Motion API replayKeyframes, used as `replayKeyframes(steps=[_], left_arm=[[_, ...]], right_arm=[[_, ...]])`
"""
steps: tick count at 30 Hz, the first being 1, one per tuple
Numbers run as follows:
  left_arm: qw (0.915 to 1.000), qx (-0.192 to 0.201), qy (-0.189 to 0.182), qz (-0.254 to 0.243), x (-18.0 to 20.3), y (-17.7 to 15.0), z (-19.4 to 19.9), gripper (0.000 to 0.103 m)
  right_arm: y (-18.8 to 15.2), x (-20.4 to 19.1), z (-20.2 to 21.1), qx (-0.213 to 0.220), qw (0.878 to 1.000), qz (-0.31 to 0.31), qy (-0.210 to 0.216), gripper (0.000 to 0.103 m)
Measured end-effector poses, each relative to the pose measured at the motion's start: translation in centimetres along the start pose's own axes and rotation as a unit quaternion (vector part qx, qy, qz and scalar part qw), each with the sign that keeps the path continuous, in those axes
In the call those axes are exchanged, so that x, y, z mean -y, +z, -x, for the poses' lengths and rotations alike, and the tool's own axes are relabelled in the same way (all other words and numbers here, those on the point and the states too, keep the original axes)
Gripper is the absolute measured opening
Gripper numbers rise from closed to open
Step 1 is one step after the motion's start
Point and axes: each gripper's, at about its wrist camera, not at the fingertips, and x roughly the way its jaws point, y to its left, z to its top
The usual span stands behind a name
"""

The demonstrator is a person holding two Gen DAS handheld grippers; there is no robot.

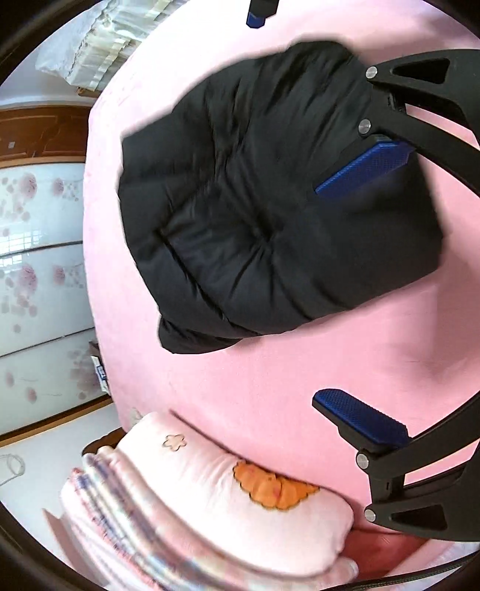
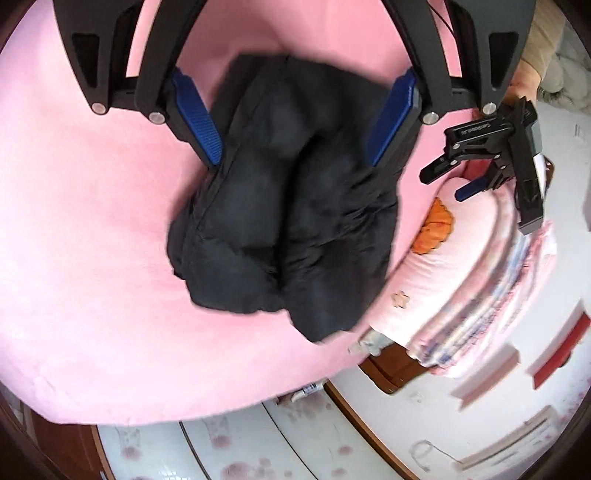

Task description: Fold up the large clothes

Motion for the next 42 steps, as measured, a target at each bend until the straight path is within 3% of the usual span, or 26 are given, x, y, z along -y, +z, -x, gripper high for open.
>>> replayKeyframes(steps=[2, 12, 18, 23, 30, 37, 42], left_arm=[[0.9999, 0.009, 0.000, -0.009, 1.6, -0.9, 3.3, 0.103], [0.9965, 0.062, -0.054, -0.011, 9.9, -4.5, 21.1, 0.103], [0.9928, 0.079, -0.090, -0.001, 14.7, -7.7, 27.8, 0.103], [0.9888, 0.086, -0.120, 0.015, 18.1, -10.8, 31.8, 0.103], [0.9863, 0.093, -0.133, 0.031, 22.4, -16.1, 37.1, 0.103], [0.9852, 0.104, -0.123, 0.059, 26.4, -22.4, 41.1, 0.103], [0.9860, 0.105, -0.113, 0.063, 28.4, -24.9, 42.6, 0.103]], right_arm=[[-0.7, 1.5, 4.3, 0.015, 1.000, 0.008, 0.008, 0.082], [-5.0, -6.3, 16.4, 0.067, 0.992, 0.084, -0.059, 0.082], [-8.9, -7.5, 22.5, 0.089, 0.988, 0.094, -0.080, 0.082], [-12.5, -7.6, 26.9, 0.096, 0.984, 0.104, -0.110, 0.082], [-19.0, -7.1, 32.4, 0.111, 0.976, 0.108, -0.156, 0.082], [-25.4, -6.4, 36.9, 0.134, 0.969, 0.086, -0.189, 0.082], [-28.4, -6.0, 38.8, 0.154, 0.961, 0.081, -0.217, 0.082]])
